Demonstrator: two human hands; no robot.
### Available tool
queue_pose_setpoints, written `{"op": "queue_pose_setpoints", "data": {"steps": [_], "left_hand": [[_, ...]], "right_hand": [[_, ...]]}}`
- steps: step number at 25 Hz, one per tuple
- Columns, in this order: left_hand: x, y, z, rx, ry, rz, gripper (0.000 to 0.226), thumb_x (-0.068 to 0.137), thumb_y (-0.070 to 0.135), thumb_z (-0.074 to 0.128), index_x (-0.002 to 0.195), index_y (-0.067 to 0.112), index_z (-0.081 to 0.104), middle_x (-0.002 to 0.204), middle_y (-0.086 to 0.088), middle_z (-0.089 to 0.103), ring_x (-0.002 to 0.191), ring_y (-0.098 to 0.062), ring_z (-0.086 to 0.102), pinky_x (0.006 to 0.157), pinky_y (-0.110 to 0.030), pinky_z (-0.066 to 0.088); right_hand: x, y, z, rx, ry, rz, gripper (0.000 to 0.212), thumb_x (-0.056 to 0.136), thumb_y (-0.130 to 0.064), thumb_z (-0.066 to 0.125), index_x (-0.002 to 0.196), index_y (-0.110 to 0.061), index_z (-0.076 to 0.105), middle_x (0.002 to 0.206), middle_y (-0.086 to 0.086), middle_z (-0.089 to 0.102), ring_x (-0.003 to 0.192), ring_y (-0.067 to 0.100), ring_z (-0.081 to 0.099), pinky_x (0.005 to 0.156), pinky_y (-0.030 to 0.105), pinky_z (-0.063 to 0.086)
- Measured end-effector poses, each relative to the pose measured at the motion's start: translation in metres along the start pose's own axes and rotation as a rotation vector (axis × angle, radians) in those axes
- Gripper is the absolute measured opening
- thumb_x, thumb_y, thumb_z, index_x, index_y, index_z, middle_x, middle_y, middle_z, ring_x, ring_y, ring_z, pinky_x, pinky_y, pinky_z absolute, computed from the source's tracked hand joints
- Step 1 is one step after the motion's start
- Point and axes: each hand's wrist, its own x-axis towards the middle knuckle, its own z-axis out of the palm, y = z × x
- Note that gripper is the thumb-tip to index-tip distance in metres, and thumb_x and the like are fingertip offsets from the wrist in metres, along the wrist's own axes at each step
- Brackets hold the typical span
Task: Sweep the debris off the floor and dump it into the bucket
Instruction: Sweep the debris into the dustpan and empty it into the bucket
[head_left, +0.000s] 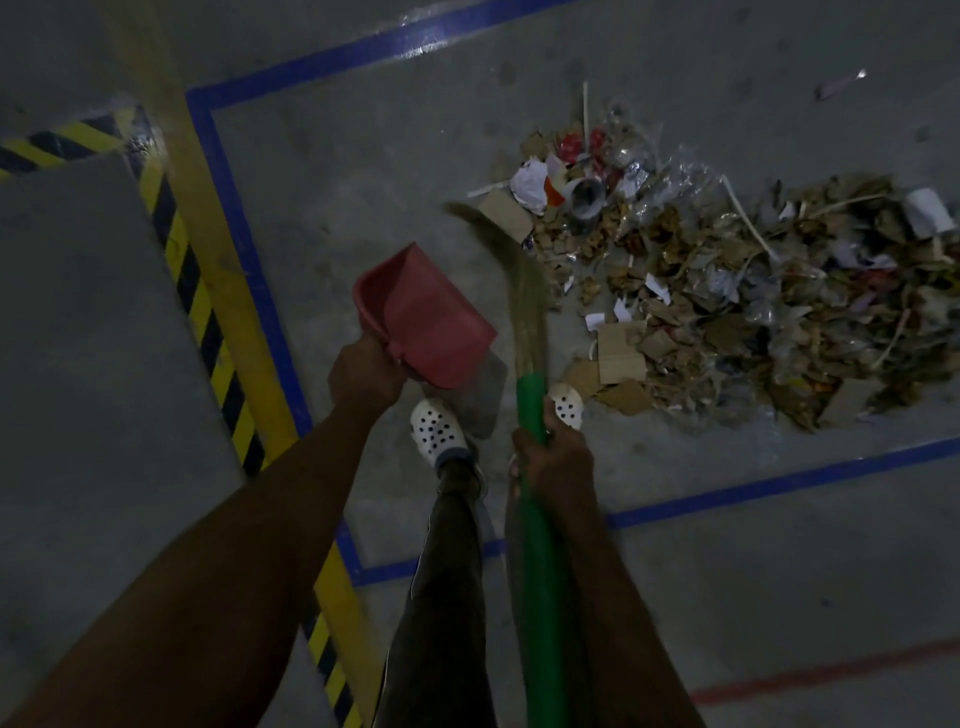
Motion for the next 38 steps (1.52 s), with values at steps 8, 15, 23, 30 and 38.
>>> {"op": "queue_pose_setpoints", "data": {"steps": [8, 15, 23, 30, 38], "left_hand": [[-0.012, 0.023, -0.006, 0.004, -0.065, 0.003, 0.038, 0.090, 0.022, 0.060, 0.123, 0.004, 0.058, 0.111, -0.024, 0.067, 0.102, -0.043, 0.063, 0.079, -0.041, 0.049], [-0.027, 0.010, 0.004, 0.029, -0.070, -0.042, 0.040, 0.086, 0.025, 0.063, 0.122, 0.008, 0.059, 0.108, -0.024, 0.068, 0.099, -0.044, 0.064, 0.075, -0.041, 0.049], [-0.051, 0.019, -0.011, -0.011, -0.084, -0.080, 0.035, 0.086, 0.028, 0.063, 0.115, 0.010, 0.062, 0.105, -0.020, 0.069, 0.096, -0.041, 0.065, 0.072, -0.038, 0.047], [-0.056, 0.032, -0.069, -0.126, -0.097, -0.081, 0.032, 0.091, 0.024, 0.059, 0.120, 0.010, 0.061, 0.109, -0.020, 0.069, 0.102, -0.040, 0.064, 0.082, -0.039, 0.049], [0.018, 0.012, -0.138, 0.099, -0.204, 0.228, 0.040, 0.082, 0.029, 0.060, 0.120, 0.017, 0.059, 0.097, -0.019, 0.070, 0.091, -0.041, 0.066, 0.076, -0.042, 0.055]], "right_hand": [[-0.030, 0.011, 0.000, 0.007, -0.177, -0.073, 0.055, 0.099, -0.022, 0.064, 0.149, -0.026, 0.042, 0.075, -0.013, 0.074, 0.057, -0.002, 0.064, 0.051, 0.005, 0.043], [-0.047, 0.035, -0.006, -0.076, 0.015, 0.019, 0.061, 0.095, -0.043, 0.062, 0.150, -0.024, 0.045, 0.098, 0.004, 0.072, 0.083, 0.007, 0.071, 0.073, 0.023, 0.057], [-0.045, 0.015, -0.013, 0.059, -0.071, -0.019, 0.063, 0.095, -0.027, 0.068, 0.153, -0.024, 0.043, 0.064, 0.002, 0.068, 0.048, 0.012, 0.064, 0.053, 0.025, 0.052], [-0.064, -0.059, -0.027, 0.214, 0.001, 0.078, 0.035, 0.096, -0.016, 0.066, 0.130, -0.014, 0.062, 0.070, 0.016, 0.068, 0.047, 0.020, 0.062, 0.046, 0.027, 0.050], [-0.113, -0.108, 0.018, 0.566, 0.200, -0.007, 0.048, 0.094, -0.017, 0.070, 0.132, -0.042, 0.058, 0.072, 0.012, 0.070, 0.050, 0.025, 0.060, 0.045, 0.031, 0.049]]}}
